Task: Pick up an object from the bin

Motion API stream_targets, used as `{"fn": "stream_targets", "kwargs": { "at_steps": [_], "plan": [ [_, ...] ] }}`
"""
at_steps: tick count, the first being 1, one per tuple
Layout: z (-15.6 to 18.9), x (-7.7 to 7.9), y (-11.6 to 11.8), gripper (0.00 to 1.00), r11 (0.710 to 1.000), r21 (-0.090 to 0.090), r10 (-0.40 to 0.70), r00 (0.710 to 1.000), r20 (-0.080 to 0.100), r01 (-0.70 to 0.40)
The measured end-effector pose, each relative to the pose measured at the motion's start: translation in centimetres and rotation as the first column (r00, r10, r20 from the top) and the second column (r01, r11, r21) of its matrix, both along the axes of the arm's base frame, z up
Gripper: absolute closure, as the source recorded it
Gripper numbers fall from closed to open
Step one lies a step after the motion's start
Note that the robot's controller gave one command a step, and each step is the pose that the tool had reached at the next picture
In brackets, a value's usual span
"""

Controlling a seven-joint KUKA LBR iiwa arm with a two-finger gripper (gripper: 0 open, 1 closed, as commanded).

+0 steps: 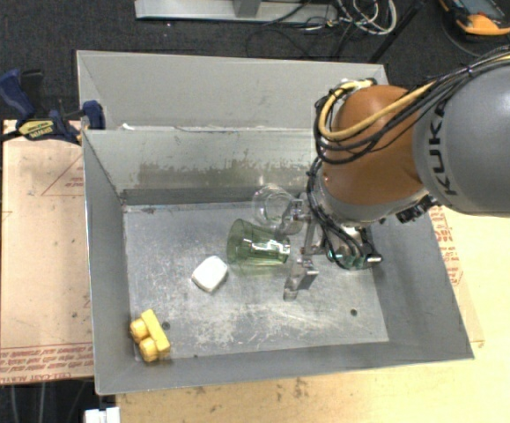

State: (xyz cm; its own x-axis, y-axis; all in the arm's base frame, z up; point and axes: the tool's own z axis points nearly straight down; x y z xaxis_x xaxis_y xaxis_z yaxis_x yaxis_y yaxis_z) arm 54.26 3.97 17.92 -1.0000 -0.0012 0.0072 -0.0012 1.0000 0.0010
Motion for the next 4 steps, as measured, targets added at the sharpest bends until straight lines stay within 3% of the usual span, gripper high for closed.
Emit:
{"fn": "stream_targets", "kwargs": {
  "at_steps": [1,2,3,4],
  "plan": [
    [0.4,0.2,0.0,0.0,1.0,0.0,-0.001,1.0,0.008,0.001],
    [-4.1,2.8,0.1,0.0,0.999,0.001,-0.046,0.999,0.017,0.046],
    [-9.7,6.6,3.2,1.0,0.987,-0.005,0.16,0.987,0.008,-0.16],
    [-9.7,6.6,3.2,1.0,0.987,-0.005,0.16,0.987,0.009,-0.16]
  ]
}}
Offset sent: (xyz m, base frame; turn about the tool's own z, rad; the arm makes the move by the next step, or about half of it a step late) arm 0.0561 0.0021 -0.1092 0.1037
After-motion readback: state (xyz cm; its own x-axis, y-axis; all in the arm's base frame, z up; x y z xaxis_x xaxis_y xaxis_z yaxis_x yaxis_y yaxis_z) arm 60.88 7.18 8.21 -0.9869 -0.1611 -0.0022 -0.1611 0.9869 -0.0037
